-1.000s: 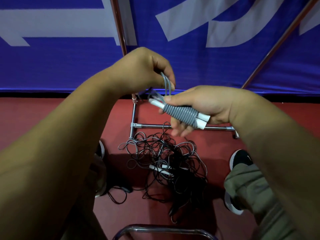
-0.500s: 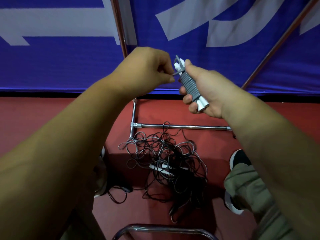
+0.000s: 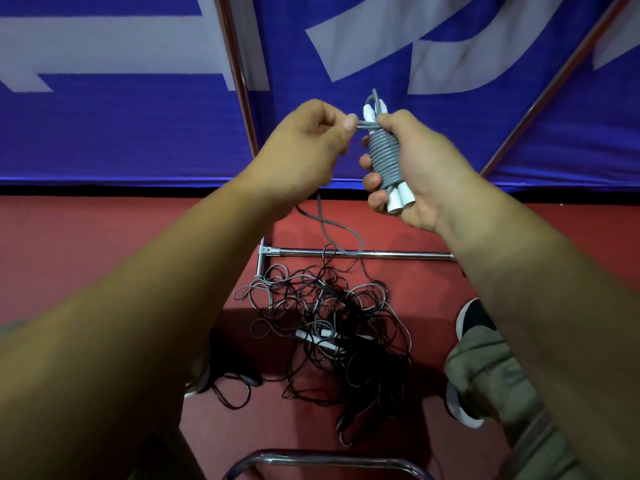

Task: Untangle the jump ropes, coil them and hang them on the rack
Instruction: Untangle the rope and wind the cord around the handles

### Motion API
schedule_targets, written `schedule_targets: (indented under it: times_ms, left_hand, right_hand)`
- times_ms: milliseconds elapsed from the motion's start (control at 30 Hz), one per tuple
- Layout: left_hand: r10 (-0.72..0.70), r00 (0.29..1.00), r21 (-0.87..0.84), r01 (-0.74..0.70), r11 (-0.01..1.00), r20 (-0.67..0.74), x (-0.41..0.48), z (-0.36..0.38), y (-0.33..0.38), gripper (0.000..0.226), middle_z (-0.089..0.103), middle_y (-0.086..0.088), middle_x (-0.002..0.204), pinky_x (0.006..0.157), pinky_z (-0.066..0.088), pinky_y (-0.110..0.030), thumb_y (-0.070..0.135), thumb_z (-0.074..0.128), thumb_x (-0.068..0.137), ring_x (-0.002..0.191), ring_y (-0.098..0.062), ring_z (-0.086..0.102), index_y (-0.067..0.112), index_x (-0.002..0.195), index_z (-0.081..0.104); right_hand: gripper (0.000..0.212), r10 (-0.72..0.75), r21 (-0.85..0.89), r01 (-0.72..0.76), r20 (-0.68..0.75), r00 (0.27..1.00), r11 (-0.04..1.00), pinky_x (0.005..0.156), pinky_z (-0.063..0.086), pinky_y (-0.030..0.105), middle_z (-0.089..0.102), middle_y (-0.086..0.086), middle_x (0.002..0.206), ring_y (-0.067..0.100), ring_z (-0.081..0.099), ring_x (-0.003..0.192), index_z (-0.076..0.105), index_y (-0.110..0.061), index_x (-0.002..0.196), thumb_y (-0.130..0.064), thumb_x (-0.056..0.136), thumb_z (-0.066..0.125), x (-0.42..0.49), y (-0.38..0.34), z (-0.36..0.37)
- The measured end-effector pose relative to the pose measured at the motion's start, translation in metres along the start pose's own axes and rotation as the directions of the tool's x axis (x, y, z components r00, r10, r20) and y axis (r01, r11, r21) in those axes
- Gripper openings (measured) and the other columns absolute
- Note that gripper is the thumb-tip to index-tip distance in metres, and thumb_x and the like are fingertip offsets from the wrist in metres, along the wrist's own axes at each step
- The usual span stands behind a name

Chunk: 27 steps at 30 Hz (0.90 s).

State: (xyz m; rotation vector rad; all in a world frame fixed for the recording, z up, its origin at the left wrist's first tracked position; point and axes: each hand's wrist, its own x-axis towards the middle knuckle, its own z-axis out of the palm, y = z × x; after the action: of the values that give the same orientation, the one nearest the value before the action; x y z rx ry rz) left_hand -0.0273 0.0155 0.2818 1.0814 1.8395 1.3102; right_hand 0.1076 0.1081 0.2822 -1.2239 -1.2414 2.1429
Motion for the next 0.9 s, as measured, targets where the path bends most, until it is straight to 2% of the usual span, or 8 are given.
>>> schedule_targets:
  times_ms: [100, 167, 200, 367, 433, 600, 767, 900]
  left_hand:
    - [0.078, 0.992, 0.28, -0.102, 0.954, 0.098, -0.01, 0.004, 0.007, 0.067, 0.058, 0.013, 0.109, 0.08, 0.045, -0.015, 0.062, 0.083, 0.078, 0.088, 0.008, 0.057, 0.03, 0.13, 0.058]
    - [0.12, 0.974, 0.416, -0.193, 0.889, 0.195, -0.016, 0.008, 0.009, 0.102, 0.05, 0.011, 0.124, 0.088, 0.042, -0.012, 0.068, 0.09, 0.061, 0.107, 0.007, 0.055, 0.032, 0.147, 0.047]
    - [0.14, 0.969, 0.448, -0.22, 0.866, 0.206, -0.018, 0.01, 0.007, 0.11, 0.047, 0.01, 0.126, 0.089, 0.042, -0.012, 0.069, 0.092, 0.058, 0.109, 0.004, 0.055, 0.032, 0.15, 0.044]
    - [0.204, 0.96, 0.551, -0.277, 0.787, 0.191, -0.021, 0.015, 0.005, 0.111, 0.048, 0.015, 0.129, 0.081, 0.035, -0.005, 0.077, 0.086, 0.059, 0.101, 0.006, 0.054, 0.035, 0.152, 0.044]
    - [0.222, 0.957, 0.6, -0.29, 0.745, 0.186, -0.022, 0.015, 0.005, 0.108, 0.051, 0.015, 0.126, 0.081, 0.041, -0.012, 0.08, 0.083, 0.061, 0.103, 0.003, 0.055, 0.035, 0.152, 0.044]
    - [0.292, 0.939, 0.655, -0.336, 0.677, 0.18, -0.024, 0.015, 0.004, 0.099, 0.066, 0.01, 0.118, 0.089, 0.059, -0.043, 0.084, 0.073, 0.066, 0.105, -0.01, 0.064, 0.03, 0.146, 0.05]
    - [0.312, 0.934, 0.695, -0.342, 0.632, 0.175, -0.026, 0.017, 0.002, 0.091, 0.072, 0.014, 0.111, 0.08, 0.059, -0.039, 0.079, 0.071, 0.075, 0.1, -0.01, 0.068, 0.03, 0.149, 0.051]
    - [0.311, 0.932, 0.713, -0.347, 0.609, 0.188, -0.029, 0.022, 0.0, 0.08, 0.073, 0.011, 0.105, 0.078, 0.058, -0.039, 0.073, 0.069, 0.084, 0.095, -0.013, 0.068, 0.024, 0.146, 0.053]
  right_hand:
    - [0.029, 0.014, 0.085, -0.015, 0.012, 1.0, 0.996, 0.047, 0.044, 0.026, 0.063, 0.008, 0.081, 0.017, 0.053, 0.052, 0.065, -0.014, 0.109, -0.041, 0.104, 0.058, 0.002, -0.001, -0.003]
    - [0.031, 0.026, 0.147, -0.029, 0.024, 0.999, 0.989, 0.049, 0.05, 0.027, 0.065, 0.007, 0.077, 0.018, 0.058, 0.053, 0.067, -0.013, 0.111, -0.042, 0.106, 0.057, 0.001, -0.001, -0.003]
    - [0.033, 0.026, 0.164, -0.031, 0.033, 0.999, 0.986, 0.052, 0.053, 0.028, 0.067, 0.006, 0.076, 0.018, 0.061, 0.055, 0.068, -0.012, 0.112, -0.042, 0.108, 0.055, 0.001, -0.001, -0.002]
    - [0.037, 0.043, 0.153, -0.052, 0.058, 0.997, 0.987, 0.075, 0.055, 0.038, 0.073, 0.007, 0.086, 0.019, 0.068, 0.07, 0.073, -0.01, 0.108, -0.042, 0.109, 0.053, 0.003, -0.001, -0.007]
    - [0.036, 0.068, 0.154, -0.077, 0.064, 0.996, 0.985, 0.072, 0.057, 0.037, 0.072, 0.008, 0.09, 0.019, 0.069, 0.072, 0.072, -0.01, 0.112, -0.04, 0.109, 0.053, 0.002, -0.002, -0.009]
    - [0.032, 0.074, 0.168, -0.077, 0.019, 0.997, 0.983, 0.062, 0.059, 0.034, 0.069, 0.008, 0.083, 0.018, 0.068, 0.066, 0.069, -0.01, 0.115, -0.037, 0.109, 0.052, 0.002, -0.003, -0.005]
    - [0.03, 0.082, 0.202, -0.076, -0.024, 0.996, 0.977, 0.056, 0.055, 0.029, 0.065, 0.005, 0.079, 0.016, 0.062, 0.065, 0.068, -0.011, 0.112, -0.036, 0.11, 0.052, 0.005, 0.005, -0.003]
    - [0.031, 0.1, 0.185, -0.089, -0.052, 0.994, 0.979, 0.06, 0.057, 0.031, 0.065, 0.005, 0.078, 0.018, 0.063, 0.065, 0.066, -0.01, 0.111, -0.037, 0.111, 0.052, 0.007, 0.005, -0.002]
